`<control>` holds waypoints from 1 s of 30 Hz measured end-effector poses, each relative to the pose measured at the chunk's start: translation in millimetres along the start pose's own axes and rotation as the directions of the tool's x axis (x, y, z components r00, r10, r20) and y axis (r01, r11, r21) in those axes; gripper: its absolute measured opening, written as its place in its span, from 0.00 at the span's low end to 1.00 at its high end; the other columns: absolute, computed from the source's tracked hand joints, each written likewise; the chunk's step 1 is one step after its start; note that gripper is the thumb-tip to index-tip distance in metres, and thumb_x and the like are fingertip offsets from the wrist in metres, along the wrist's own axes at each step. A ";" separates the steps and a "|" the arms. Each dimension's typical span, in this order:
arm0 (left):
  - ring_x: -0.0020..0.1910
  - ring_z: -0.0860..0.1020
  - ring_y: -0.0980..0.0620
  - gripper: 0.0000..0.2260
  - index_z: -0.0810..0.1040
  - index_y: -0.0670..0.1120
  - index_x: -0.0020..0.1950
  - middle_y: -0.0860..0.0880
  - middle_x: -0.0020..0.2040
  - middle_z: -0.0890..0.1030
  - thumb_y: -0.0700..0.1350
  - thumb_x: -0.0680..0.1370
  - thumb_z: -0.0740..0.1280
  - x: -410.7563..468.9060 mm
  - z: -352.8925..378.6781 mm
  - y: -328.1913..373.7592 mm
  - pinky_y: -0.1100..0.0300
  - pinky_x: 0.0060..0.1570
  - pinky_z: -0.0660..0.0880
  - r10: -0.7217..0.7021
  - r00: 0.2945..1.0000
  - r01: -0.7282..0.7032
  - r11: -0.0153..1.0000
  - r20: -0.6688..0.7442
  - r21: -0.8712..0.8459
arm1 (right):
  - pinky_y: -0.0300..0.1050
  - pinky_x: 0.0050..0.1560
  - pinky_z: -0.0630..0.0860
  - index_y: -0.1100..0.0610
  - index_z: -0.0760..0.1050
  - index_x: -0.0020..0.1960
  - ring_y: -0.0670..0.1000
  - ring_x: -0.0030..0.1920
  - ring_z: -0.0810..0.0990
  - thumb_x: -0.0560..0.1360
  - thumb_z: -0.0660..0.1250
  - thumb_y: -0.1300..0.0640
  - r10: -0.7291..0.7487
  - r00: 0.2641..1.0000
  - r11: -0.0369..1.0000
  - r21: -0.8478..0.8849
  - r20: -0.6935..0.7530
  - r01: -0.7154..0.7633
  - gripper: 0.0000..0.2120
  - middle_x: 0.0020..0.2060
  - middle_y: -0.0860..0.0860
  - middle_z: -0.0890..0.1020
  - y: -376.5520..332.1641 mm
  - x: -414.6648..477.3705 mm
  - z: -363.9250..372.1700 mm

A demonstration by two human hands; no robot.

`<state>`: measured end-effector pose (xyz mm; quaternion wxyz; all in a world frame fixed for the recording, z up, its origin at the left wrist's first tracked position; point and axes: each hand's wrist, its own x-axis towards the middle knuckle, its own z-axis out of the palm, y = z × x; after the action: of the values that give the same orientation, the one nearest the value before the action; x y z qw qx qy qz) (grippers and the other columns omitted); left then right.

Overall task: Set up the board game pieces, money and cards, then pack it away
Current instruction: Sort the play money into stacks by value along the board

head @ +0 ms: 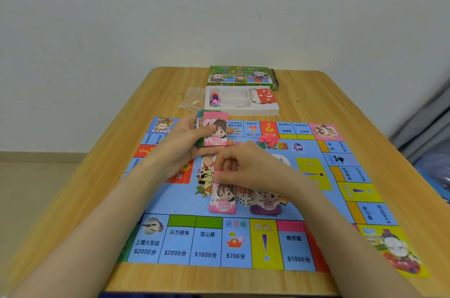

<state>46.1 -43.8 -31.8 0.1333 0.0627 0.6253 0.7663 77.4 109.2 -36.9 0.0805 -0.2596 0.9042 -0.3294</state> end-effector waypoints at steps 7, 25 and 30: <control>0.43 0.84 0.47 0.08 0.74 0.42 0.57 0.45 0.44 0.85 0.34 0.80 0.60 0.0 -1.6 0.3 0.59 0.38 0.81 0.010 1.000 -0.010 0.999 -0.003 -0.037 | 0.34 0.40 0.70 0.56 0.78 0.46 0.38 0.37 0.71 0.69 0.75 0.51 -0.057 0.998 0.993 -0.099 0.016 0.059 0.11 0.37 0.41 0.72 -4.3 -2.2 -0.9; 0.42 0.84 0.48 0.07 0.75 0.41 0.56 0.44 0.44 0.85 0.35 0.80 0.61 0.8 -4.0 0.9 0.60 0.37 0.81 0.040 0.998 -0.042 0.998 -0.041 -0.051 | 0.37 0.47 0.70 0.44 0.71 0.46 0.39 0.43 0.70 0.69 0.73 0.45 -0.027 0.998 1.000 0.002 0.048 0.027 0.12 0.45 0.42 0.72 -7.6 -7.8 -4.6; 0.37 0.84 0.51 0.10 0.74 0.39 0.58 0.45 0.43 0.84 0.34 0.77 0.65 1.1 -4.3 0.6 0.63 0.32 0.79 0.010 0.999 -0.011 1.000 -0.054 -0.018 | 0.35 0.32 0.65 0.60 0.72 0.35 0.42 0.29 0.68 0.75 0.67 0.51 0.103 0.899 0.983 0.182 -0.425 -0.026 0.16 0.27 0.46 0.70 -0.6 0.7 -8.9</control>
<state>43.9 -47.7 -32.2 0.1128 0.0443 0.6214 0.7740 74.2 113.3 -29.7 -0.0893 -0.1418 0.8757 -0.4528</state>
